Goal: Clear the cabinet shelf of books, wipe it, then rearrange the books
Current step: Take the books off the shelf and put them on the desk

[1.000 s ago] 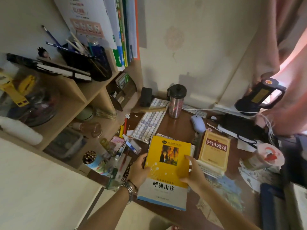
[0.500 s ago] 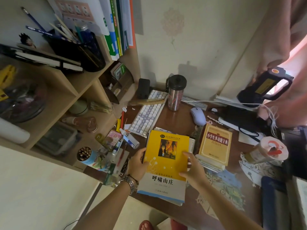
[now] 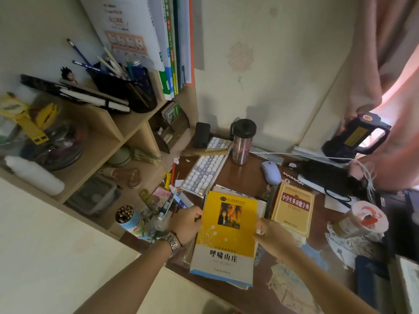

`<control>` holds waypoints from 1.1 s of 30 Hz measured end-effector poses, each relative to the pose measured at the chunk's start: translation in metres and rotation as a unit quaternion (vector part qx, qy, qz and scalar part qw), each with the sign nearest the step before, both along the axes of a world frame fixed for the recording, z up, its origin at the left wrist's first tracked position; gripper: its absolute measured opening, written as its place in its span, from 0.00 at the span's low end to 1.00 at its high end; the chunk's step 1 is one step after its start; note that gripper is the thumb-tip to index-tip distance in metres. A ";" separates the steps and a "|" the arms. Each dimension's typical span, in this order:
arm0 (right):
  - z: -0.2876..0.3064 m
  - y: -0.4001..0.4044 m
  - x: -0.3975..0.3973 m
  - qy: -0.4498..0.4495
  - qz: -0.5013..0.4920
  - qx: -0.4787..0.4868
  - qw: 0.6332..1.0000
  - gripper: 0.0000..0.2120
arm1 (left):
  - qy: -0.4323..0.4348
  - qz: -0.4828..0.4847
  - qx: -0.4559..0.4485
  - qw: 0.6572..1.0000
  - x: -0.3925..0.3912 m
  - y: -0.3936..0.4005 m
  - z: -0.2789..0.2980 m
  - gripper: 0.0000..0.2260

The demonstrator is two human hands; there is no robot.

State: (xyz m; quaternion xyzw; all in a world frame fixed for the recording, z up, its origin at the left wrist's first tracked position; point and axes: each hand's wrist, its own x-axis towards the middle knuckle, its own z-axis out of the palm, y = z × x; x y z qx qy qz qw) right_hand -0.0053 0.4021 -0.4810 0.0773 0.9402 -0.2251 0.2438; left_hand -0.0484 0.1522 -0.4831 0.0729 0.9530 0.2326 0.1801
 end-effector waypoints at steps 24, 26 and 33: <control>0.315 -0.042 -0.076 0.340 0.123 0.022 0.932 0.12 | 0.421 0.000 -0.102 0.901 -0.038 -0.035 0.324 0.11; 0.338 -0.048 -0.083 0.372 0.135 0.019 0.918 0.13 | 0.430 0.007 -0.100 0.897 -0.039 -0.039 0.351 0.11; 0.410 -0.072 -0.108 0.473 0.165 -0.002 0.866 0.13 | 0.493 0.029 -0.131 0.860 -0.037 -0.050 0.432 0.10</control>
